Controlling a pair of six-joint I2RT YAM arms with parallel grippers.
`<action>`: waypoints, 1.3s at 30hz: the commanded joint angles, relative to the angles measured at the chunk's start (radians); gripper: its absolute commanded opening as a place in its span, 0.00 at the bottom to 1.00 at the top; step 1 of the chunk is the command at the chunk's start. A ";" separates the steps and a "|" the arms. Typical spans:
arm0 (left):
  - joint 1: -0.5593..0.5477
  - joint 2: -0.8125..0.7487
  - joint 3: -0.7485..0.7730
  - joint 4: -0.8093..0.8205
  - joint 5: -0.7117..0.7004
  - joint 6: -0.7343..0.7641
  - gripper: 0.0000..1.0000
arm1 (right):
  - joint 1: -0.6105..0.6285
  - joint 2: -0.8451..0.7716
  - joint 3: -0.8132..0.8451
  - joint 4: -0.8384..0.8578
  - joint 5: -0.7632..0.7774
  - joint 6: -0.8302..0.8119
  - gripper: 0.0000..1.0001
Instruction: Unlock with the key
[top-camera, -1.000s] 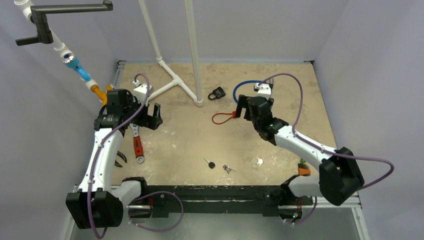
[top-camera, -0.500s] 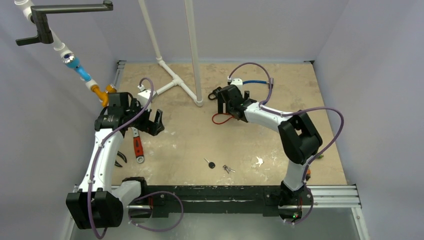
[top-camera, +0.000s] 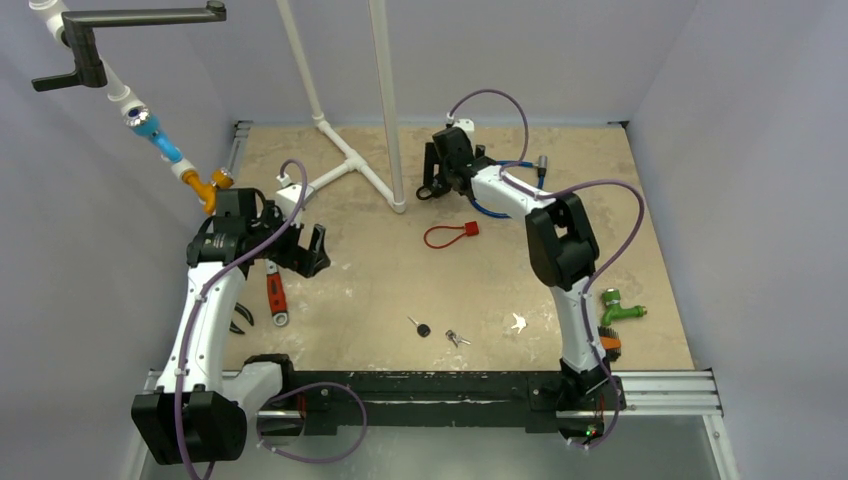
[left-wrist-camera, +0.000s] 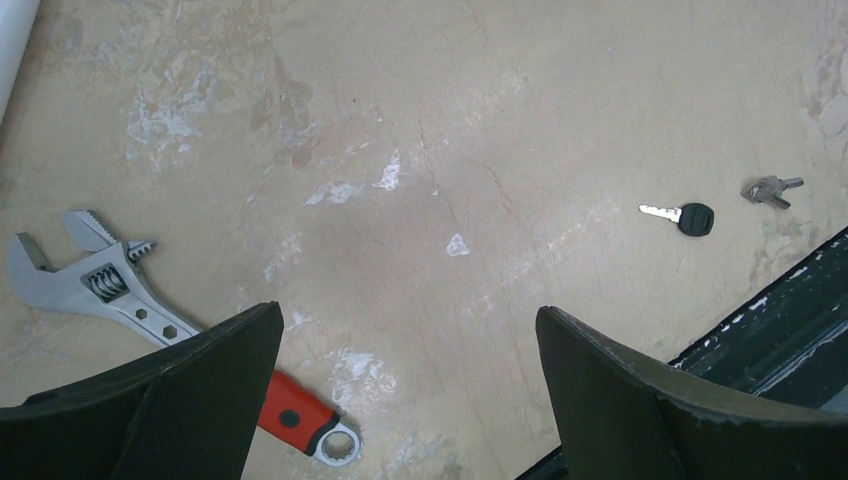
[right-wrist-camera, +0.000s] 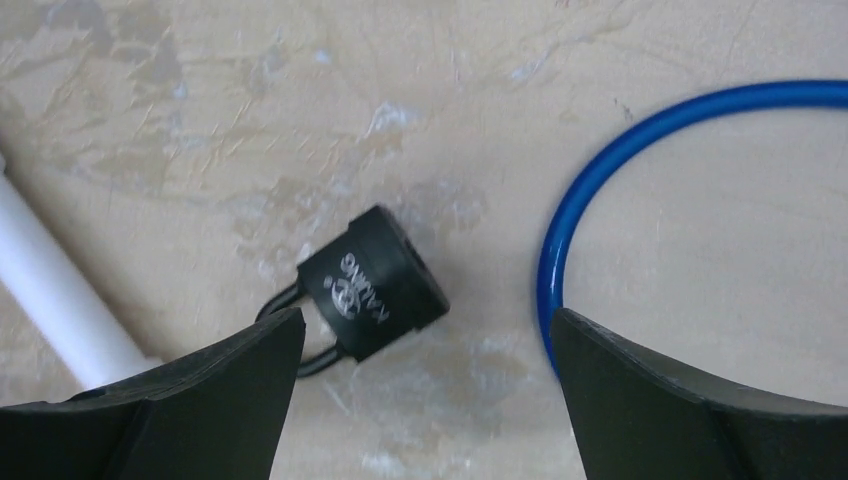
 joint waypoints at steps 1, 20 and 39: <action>-0.001 -0.015 0.041 -0.022 0.044 0.019 1.00 | -0.026 0.090 0.144 -0.044 -0.072 0.014 0.92; -0.001 -0.074 0.050 -0.056 0.083 0.007 1.00 | -0.035 0.342 0.449 -0.182 -0.014 -0.005 0.82; -0.001 -0.137 0.032 -0.088 0.087 0.006 1.00 | 0.095 -0.085 -0.285 0.033 0.054 0.159 0.45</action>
